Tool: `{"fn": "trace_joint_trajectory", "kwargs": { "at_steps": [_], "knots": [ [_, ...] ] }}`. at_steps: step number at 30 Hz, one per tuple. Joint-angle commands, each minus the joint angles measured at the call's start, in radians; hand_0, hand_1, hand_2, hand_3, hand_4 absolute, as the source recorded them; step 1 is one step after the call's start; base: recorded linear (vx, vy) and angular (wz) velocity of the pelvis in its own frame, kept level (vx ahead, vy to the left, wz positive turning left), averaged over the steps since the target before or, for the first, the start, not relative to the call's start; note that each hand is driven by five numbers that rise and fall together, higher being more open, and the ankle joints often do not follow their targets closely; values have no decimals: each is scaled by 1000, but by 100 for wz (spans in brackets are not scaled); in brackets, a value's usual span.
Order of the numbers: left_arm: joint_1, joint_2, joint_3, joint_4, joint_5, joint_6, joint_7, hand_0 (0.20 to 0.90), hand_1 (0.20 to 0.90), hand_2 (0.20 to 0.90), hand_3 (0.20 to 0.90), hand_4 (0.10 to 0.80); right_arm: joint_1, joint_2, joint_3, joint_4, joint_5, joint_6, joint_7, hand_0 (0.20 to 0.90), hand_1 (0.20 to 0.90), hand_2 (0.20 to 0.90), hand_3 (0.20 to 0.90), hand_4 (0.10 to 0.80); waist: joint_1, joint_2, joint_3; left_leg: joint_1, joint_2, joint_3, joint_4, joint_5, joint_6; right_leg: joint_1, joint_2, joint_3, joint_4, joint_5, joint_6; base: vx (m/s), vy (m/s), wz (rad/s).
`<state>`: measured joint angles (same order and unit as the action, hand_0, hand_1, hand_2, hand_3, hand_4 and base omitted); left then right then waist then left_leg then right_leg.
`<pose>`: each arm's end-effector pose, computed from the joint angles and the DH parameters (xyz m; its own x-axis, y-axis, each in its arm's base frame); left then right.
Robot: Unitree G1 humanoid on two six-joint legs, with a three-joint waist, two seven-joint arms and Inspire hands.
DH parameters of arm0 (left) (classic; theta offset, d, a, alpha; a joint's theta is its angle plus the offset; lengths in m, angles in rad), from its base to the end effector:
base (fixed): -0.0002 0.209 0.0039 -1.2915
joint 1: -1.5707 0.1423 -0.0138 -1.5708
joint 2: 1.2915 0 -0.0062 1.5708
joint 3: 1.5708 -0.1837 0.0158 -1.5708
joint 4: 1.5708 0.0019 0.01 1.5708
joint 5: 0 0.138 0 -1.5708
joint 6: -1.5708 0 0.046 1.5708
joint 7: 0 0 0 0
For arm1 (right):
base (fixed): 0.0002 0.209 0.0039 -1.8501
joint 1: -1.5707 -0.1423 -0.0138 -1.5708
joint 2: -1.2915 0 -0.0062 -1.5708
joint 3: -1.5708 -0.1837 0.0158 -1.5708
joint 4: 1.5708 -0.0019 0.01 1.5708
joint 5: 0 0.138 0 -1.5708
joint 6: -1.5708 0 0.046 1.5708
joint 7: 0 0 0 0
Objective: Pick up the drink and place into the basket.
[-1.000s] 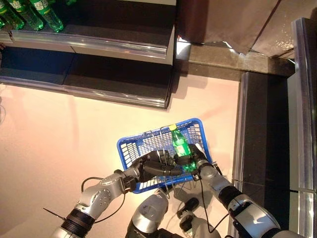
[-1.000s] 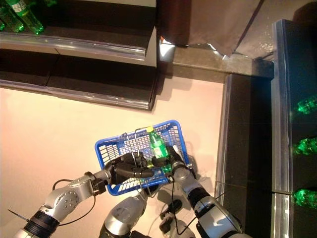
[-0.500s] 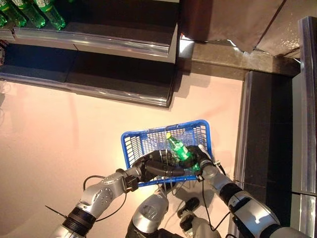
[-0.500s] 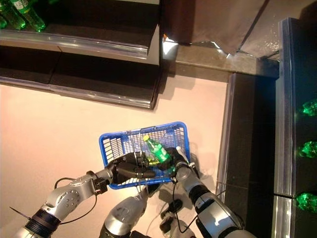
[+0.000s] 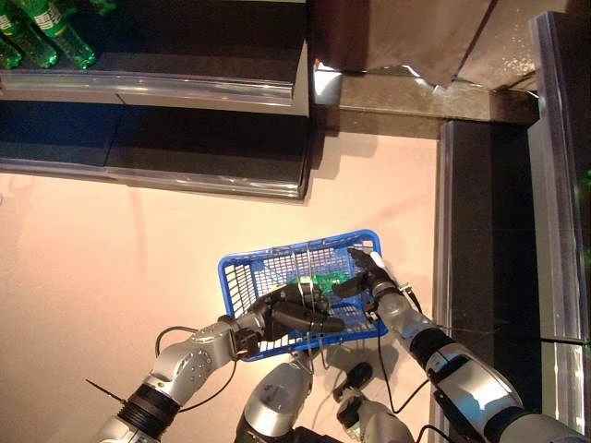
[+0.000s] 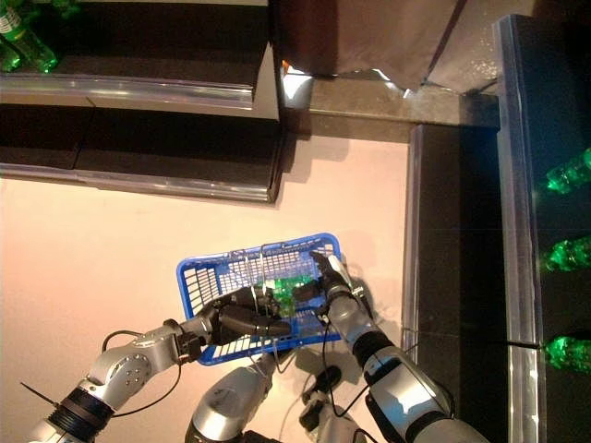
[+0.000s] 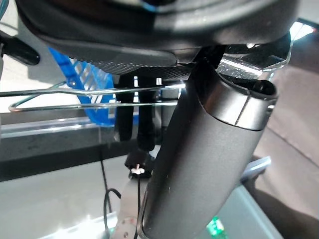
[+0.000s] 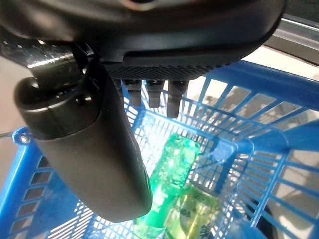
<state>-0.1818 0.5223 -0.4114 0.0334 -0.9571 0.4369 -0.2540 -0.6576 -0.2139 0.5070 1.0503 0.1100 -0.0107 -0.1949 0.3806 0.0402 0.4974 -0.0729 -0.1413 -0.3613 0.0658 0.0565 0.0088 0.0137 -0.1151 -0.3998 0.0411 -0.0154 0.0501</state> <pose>0.2171 0.1628 0.0438 0.6453 -0.6862 -0.3357 0.5001 0.7116 -0.4934 0.2923 -0.1398 0.0096 0.9253 0.0152 -0.3789 -0.2109 0.8510 -0.4809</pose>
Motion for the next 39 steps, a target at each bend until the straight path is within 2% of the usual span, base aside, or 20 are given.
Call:
{"fn": "trace_joint_trajectory", "kwargs": {
  "at_steps": [1, 4, 5, 6, 7, 9, 10, 12, 15, 16, 18, 25, 27, 29, 32, 39],
  "knots": [
    [-82, -123, 62, -267, -140, -173, -127, 300, 300, 300, 200, 100, -5, -23, 12, -154, 85, -76, -35, 900, 900, 900, 900, 800, -37, -25, -154, -65, 9, 114, -27, 16, 16, -10, 27, 50, -41, 71, 4, -67, 24, -17],
    [-40, -93, 111, -214, -98, -254, -124, 300, 300, 300, 200, 100, 111, -60, 3, -448, 186, -67, -36, 900, 900, 900, 900, 800, -82, -43, -156, -47, 16, 151, -45, 11, 24, -22, 33, 81, -42, 81, 11, -68, 45, -36],
    [-11, -93, 143, -188, -57, -293, -125, 300, 300, 300, 200, 100, 186, -68, -20, -530, 195, -105, -5, 900, 900, 900, 900, 800, -104, -48, -161, -37, 20, 169, -54, 7, 29, -28, 35, 99, -41, 83, 14, -63, 105, -49],
    [36, -86, 186, -144, -19, -371, -112, 300, 300, 300, 200, 100, 314, -92, -72, -665, 191, -135, 75, 900, 900, 900, 900, 800, -141, -54, -170, -16, 25, 197, -67, 0, 37, -33, 40, 133, -41, 86, 23, -46, 91, -41],
    [38, -86, 188, -141, -18, -375, -111, 300, 300, 300, 200, 100, 321, -93, -75, -670, 191, -142, 76, 900, 900, 900, 900, 800, -144, -55, -174, -19, 25, 198, -67, 1, 38, -36, 39, 134, -42, 88, 24, -22, 108, -45],
    [83, -104, 248, -79, -4, -444, -75, 300, 300, 300, 200, 100, 444, -119, -142, -773, 180, -196, 182, 900, 900, 900, 900, 800, -193, -63, -192, 4, 33, 232, -87, -3, 45, -43, 43, 172, -43, 93, 35, 15, 103, -68],
    [113, -124, 301, -1, -12, -501, -70, 300, 300, 300, 200, 100, 525, -133, -209, -844, 222, -204, 284, 900, 900, 900, 900, 800, -234, -67, -211, 30, 42, 264, -104, -7, 46, -44, 48, 204, -41, 95, 43, 31, 77, -68],
    [129, -136, 333, 38, -19, -527, -59, 300, 300, 300, 200, 100, 564, -131, -246, -882, 240, -208, 331, 900, 900, 900, 900, 800, -256, -69, -224, 45, 47, 284, -114, -10, 48, -43, 51, 224, -40, 97, 47, 35, 40, -73],
    [158, -191, 405, 149, -39, -605, -28, 300, 300, 300, 200, 100, 663, -120, -331, -984, 311, -194, 408, 900, 900, 900, 900, 800, -320, -72, -255, 91, 59, 339, -139, -17, 49, -33, 59, 269, -42, 101, 51, 44, 24, -73],
    [159, -196, 410, 159, -41, -613, -24, 300, 300, 300, 200, 100, 670, -119, -336, -987, 334, -194, 403, 900, 900, 900, 900, 800, -325, -72, -258, 95, 59, 343, -141, -18, 49, -32, 59, 274, -43, 101, 51, 45, 6, -65],
    [169, -223, 439, 233, -47, -664, 0, 300, 300, 300, 200, 100, 708, -99, -395, -1007, 399, -161, 435, 900, 900, 900, 900, 800, -365, -73, -286, 118, 62, 370, -148, -28, 49, -22, 66, 304, -54, 104, 47, 65, 0, -49],
    [190, -271, 476, 293, -124, -688, 8, 300, 300, 300, 200, 100, 763, -60, -459, -1032, 511, -97, 438, 900, 900, 900, 900, 800, -414, -69, -325, 152, 66, 411, -153, -48, 49, 3, 78, 355, -86, 109, 38, 48, -22, -35],
    [189, -282, 479, 317, -144, -689, 14, 300, 300, 300, 200, 100, 769, -48, -472, -1031, 602, -45, 448, 900, 900, 900, 900, 800, -433, -68, -335, 166, 67, 427, -152, -56, 49, 14, 83, 370, -90, 106, 34, 47, -43, -28],
    [188, -283, 478, 327, -152, -689, 16, 300, 300, 300, 200, 100, 768, -43, -479, -1033, 654, -33, 453, 900, 900, 900, 900, 800, -439, -68, -340, 172, 68, 434, -151, -59, 49, 19, 86, 376, -93, 106, 32, 33, -26, -23],
    [190, -283, 482, 352, -168, -690, 12, 300, 300, 300, 200, 100, 774, -27, -494, -1048, 726, -61, 478, 900, 900, 900, 900, 800, -452, -66, -350, 181, 69, 447, -145, -66, 49, 27, 89, 388, -96, 104, 29, 54, -25, -15],
    [208, -284, 513, 368, -177, -665, 24, 300, 300, 300, 200, 100, 785, -53, -533, -1078, 562, -203, 426, 900, 900, 900, 900, 800, -474, -56, -367, 194, 71, 480, -119, -89, 51, 40, 92, 398, -93, 93, 24, 60, -24, -24]
  ]
}}
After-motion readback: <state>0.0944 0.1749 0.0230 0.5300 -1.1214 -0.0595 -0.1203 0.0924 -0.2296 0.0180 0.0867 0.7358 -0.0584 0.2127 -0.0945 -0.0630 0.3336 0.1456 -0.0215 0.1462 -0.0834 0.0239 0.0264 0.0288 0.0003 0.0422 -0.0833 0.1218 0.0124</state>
